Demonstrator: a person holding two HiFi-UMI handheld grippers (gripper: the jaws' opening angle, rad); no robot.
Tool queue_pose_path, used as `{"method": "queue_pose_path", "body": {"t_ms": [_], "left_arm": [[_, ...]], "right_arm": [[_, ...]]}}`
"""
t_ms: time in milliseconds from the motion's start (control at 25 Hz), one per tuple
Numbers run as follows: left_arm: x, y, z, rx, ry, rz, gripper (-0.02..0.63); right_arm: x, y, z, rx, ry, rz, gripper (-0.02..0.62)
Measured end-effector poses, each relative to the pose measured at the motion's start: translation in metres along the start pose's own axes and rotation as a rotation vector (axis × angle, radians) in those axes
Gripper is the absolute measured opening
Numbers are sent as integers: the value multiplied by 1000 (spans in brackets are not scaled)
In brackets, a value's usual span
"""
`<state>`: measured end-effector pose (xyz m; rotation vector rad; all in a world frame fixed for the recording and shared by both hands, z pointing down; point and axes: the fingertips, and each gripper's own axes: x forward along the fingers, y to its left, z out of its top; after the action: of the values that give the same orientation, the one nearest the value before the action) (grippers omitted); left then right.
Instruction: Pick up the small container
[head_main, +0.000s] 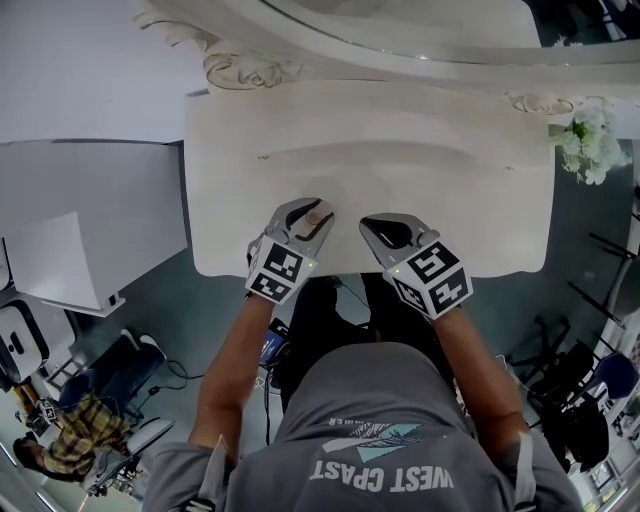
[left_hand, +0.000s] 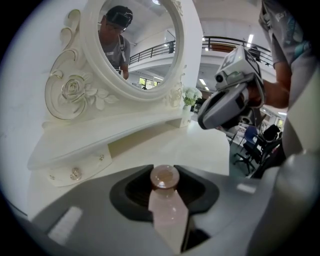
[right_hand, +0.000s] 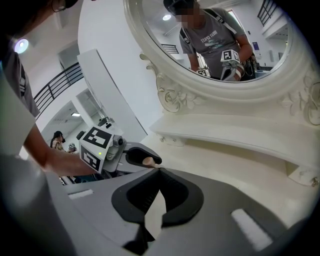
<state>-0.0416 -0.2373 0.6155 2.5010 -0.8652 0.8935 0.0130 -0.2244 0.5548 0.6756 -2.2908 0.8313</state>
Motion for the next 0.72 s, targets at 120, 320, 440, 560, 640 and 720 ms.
{"method": "queue_pose_path", "body": {"t_ms": [120,320,440,560,640,720], "left_arm": [[3,2,3,5,-13,5,124],[4,6,6,23,-57,26,124],[7,9,7,39,-82,37,124],[11,11,11,62,-111,37,125],[11,12,11,81,-130,42,126],[11,12,10,104,-147,47,126]], "right_arm": [[1,-1,-4,4,10,-1,2],[3,-2,-9,9,22,0,2],[3,-4,-9,6,21,-1,2],[2,-6,-7,4,18,-7,2],[3,-5,-8,6,21,-8,2],[4,-3,-9,4,24,-7,2]]}}
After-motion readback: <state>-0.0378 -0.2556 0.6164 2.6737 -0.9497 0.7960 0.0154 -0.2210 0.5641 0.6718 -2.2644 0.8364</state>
